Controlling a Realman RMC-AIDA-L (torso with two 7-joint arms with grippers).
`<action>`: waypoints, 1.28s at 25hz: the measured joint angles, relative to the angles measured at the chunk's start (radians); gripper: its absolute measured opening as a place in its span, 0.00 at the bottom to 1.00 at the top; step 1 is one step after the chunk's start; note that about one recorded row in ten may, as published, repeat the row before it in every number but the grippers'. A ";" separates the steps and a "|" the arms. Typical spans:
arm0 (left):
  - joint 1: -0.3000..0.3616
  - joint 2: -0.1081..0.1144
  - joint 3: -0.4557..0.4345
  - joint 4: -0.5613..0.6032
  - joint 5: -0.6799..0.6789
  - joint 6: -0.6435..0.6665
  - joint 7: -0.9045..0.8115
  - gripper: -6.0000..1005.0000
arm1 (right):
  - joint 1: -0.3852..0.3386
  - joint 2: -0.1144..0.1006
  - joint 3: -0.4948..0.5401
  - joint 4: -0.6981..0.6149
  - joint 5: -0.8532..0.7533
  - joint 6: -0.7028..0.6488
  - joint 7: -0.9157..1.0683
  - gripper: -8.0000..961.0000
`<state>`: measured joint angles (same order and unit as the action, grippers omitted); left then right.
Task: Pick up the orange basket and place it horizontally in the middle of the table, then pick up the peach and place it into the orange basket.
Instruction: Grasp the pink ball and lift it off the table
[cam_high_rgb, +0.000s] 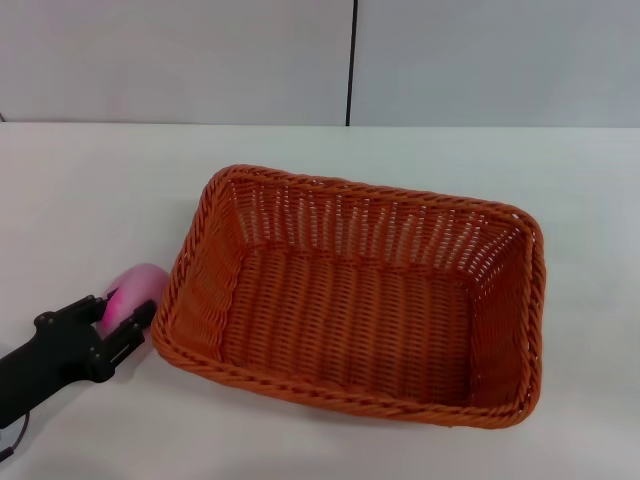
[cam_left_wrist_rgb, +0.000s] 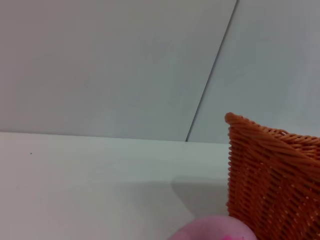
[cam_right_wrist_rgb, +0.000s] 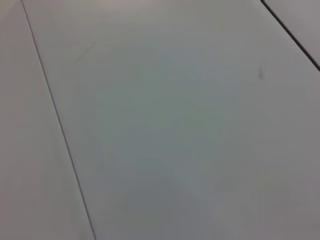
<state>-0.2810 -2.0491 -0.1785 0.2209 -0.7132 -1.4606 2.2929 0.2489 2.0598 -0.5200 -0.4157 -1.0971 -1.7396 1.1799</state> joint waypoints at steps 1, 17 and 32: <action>0.000 0.000 0.000 0.000 0.001 -0.001 0.000 0.47 | 0.000 0.000 0.000 0.002 0.000 0.000 -0.001 0.48; 0.016 0.002 -0.100 -0.002 -0.010 -0.057 -0.005 0.30 | -0.002 -0.003 -0.001 0.009 -0.001 0.008 -0.003 0.48; -0.001 0.002 -0.400 -0.109 -0.032 -0.318 -0.161 0.18 | 0.000 -0.004 -0.005 0.029 -0.001 0.009 -0.005 0.48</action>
<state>-0.2822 -2.0472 -0.5786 0.1116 -0.7454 -1.7781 2.1318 0.2485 2.0556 -0.5252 -0.3865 -1.0984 -1.7307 1.1751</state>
